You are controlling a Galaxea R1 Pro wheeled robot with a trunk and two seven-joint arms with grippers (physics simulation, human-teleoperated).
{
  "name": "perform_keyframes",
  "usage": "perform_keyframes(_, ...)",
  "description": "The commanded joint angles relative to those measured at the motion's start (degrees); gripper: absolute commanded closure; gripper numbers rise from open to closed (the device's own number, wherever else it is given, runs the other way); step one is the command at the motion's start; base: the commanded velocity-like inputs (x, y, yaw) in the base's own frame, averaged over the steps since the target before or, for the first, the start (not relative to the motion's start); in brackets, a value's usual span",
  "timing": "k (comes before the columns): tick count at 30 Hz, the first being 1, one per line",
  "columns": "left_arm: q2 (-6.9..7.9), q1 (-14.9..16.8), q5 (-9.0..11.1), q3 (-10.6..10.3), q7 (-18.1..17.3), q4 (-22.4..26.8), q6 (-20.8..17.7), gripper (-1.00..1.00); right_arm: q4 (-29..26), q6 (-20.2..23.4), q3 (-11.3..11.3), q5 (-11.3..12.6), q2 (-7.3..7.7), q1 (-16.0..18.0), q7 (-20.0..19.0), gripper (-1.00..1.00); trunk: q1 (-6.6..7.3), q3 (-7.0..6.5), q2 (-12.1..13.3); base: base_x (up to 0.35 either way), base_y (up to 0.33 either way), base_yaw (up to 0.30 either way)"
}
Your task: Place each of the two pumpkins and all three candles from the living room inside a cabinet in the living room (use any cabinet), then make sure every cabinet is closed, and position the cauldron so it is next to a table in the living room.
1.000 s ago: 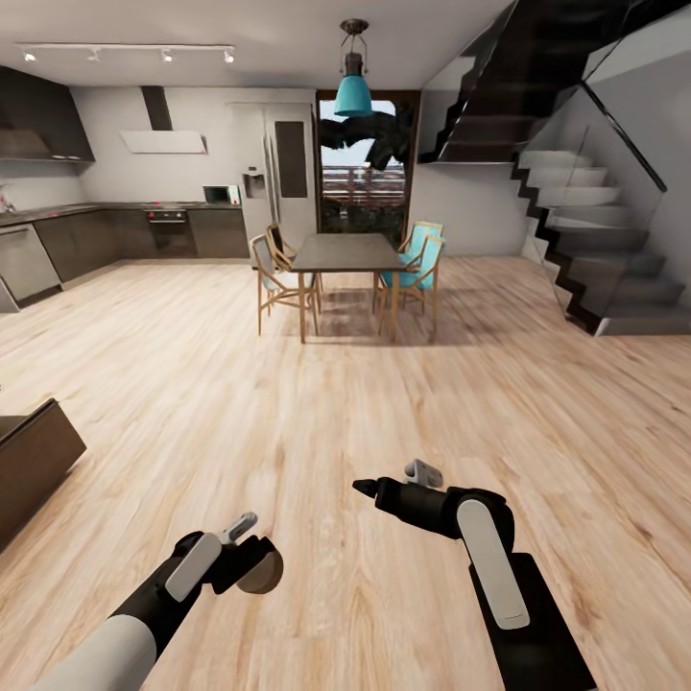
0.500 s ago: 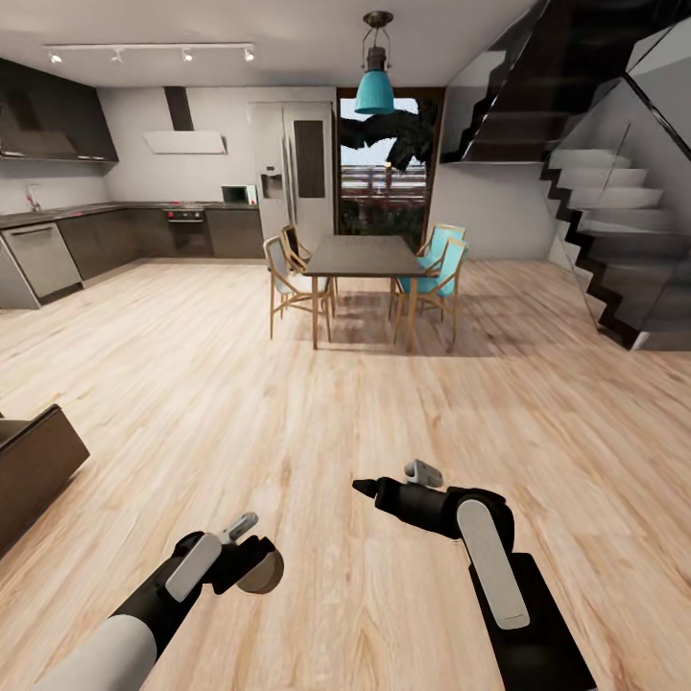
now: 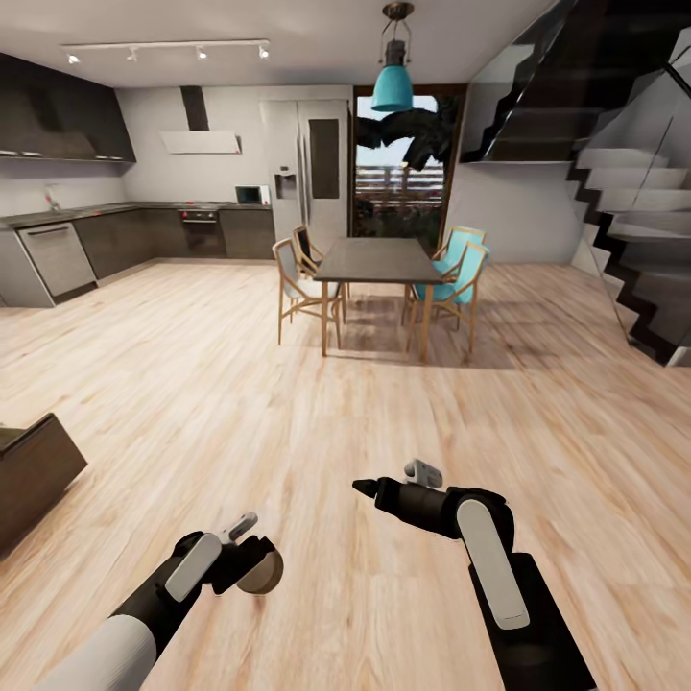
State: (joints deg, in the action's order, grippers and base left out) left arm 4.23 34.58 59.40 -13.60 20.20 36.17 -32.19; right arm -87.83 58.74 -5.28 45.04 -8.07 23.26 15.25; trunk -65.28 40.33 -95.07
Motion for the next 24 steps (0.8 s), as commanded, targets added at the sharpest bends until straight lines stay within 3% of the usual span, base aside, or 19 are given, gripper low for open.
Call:
perform_keyframes(1, 0.07, 0.0, 0.6, -0.4, 0.6, 0.1, 0.0, 1.00, -0.1, 0.1, 0.0, 0.6, -0.01, 0.0, 0.6, -1.00, -0.03, 0.06, 0.0, 0.339, -0.005, 0.090)
perform_keyframes(7, 0.07, 0.0, 0.6, -0.3, 0.6, 0.1, 0.0, 1.00, -0.1, 0.1, 0.0, 0.6, -0.01, 0.0, 0.6, -1.00, -0.03, 0.06, 0.0, 0.340, -0.001, 0.103)
perform_keyframes(24, 0.07, 0.0, 0.6, -0.4, 0.6, 0.1, 0.0, 1.00, -0.1, 0.1, -0.2, -0.1, -0.09, 0.0, 0.9, -1.00, -0.03, 0.06, 0.0, 0.342, -0.002, 0.268)
